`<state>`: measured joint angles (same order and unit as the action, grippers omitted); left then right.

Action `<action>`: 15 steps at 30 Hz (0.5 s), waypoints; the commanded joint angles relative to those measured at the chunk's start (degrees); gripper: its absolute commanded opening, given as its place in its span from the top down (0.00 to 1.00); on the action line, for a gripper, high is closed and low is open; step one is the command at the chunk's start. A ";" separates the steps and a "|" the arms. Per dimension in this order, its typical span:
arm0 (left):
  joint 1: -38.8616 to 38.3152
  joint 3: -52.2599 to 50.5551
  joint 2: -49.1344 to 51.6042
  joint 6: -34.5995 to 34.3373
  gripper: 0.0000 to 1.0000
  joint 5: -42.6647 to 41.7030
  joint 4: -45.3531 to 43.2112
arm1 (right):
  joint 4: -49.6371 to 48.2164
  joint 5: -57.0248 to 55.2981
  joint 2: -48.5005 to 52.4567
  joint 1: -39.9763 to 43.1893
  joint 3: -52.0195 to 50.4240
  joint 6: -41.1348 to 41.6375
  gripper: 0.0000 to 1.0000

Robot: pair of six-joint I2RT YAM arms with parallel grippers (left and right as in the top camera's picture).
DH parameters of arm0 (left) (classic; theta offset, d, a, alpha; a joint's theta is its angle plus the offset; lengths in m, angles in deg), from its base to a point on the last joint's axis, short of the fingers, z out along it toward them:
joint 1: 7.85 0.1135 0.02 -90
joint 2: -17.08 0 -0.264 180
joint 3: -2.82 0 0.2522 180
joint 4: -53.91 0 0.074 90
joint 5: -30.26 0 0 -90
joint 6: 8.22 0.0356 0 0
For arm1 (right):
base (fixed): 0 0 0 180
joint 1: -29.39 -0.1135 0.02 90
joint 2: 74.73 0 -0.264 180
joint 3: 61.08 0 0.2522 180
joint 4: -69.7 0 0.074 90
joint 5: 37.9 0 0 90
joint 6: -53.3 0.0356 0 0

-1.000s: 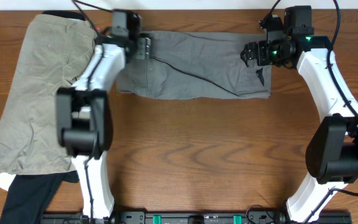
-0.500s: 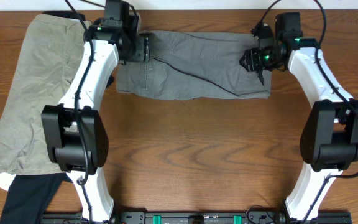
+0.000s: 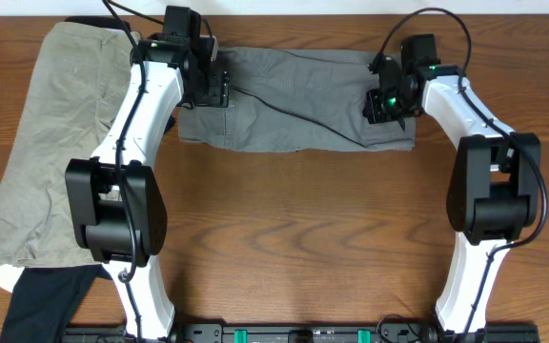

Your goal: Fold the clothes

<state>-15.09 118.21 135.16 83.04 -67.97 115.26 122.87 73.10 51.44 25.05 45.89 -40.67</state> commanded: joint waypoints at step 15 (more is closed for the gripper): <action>-0.07 0.28 -6.99 -1.01 0.25 -0.35 4.26 | 15.41 -7.48 0.31 8.15 -0.70 -0.55 0.99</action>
<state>-15.09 118.21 131.05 82.82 -68.21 118.89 137.30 67.61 51.48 30.93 45.76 -40.32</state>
